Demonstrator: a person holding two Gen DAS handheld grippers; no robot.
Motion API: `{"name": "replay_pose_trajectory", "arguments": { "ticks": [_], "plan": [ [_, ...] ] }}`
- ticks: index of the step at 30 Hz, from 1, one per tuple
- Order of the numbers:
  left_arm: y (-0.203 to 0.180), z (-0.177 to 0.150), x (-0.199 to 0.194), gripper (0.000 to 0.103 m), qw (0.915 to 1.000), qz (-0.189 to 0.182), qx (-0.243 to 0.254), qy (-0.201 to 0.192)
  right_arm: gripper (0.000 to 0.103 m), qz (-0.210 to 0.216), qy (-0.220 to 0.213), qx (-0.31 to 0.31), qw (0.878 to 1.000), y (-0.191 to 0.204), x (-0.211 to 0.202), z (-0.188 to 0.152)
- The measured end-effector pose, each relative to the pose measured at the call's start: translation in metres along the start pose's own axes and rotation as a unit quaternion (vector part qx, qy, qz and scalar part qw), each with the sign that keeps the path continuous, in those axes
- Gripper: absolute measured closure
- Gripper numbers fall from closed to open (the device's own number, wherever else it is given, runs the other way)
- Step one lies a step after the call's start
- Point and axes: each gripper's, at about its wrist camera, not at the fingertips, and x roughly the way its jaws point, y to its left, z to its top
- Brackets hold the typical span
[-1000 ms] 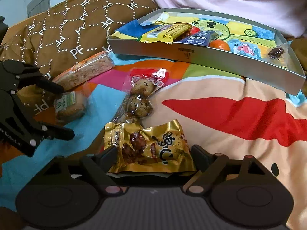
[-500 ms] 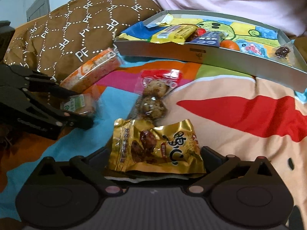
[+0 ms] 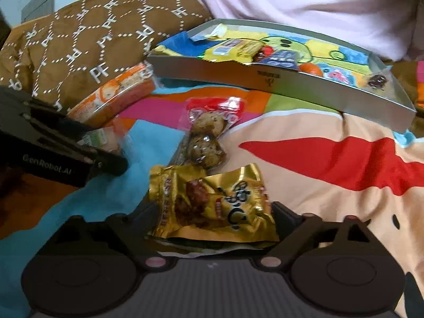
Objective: Organize snacks
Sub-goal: 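Close the left tool on the WUTANG cake while the right tool grips the gold packet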
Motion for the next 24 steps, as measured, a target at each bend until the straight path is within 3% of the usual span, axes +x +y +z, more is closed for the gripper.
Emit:
{"name": "replay_pose_trajectory", "arguments": {
  "ticks": [8,15,22,24],
  "plan": [
    [0.003,-0.001,-0.001,0.045,0.9996,-0.001,-0.027,0.0,0.03,-0.013,-0.001,-0.01,1.0,0.003,-0.007,0.0],
    [0.0,-0.005,-0.003,0.045,0.9997,0.006,-0.022,-0.008,0.041,-0.016,-0.005,-0.015,1.0,0.003,-0.012,0.0],
    [-0.002,-0.006,-0.003,0.047,0.9996,0.013,-0.023,-0.01,0.048,-0.025,-0.017,-0.06,0.998,0.015,-0.022,-0.003],
    [-0.001,-0.005,-0.003,0.047,0.9996,0.013,-0.024,-0.01,0.057,-0.017,-0.021,-0.061,0.998,0.015,-0.027,-0.003]
  ]
}}
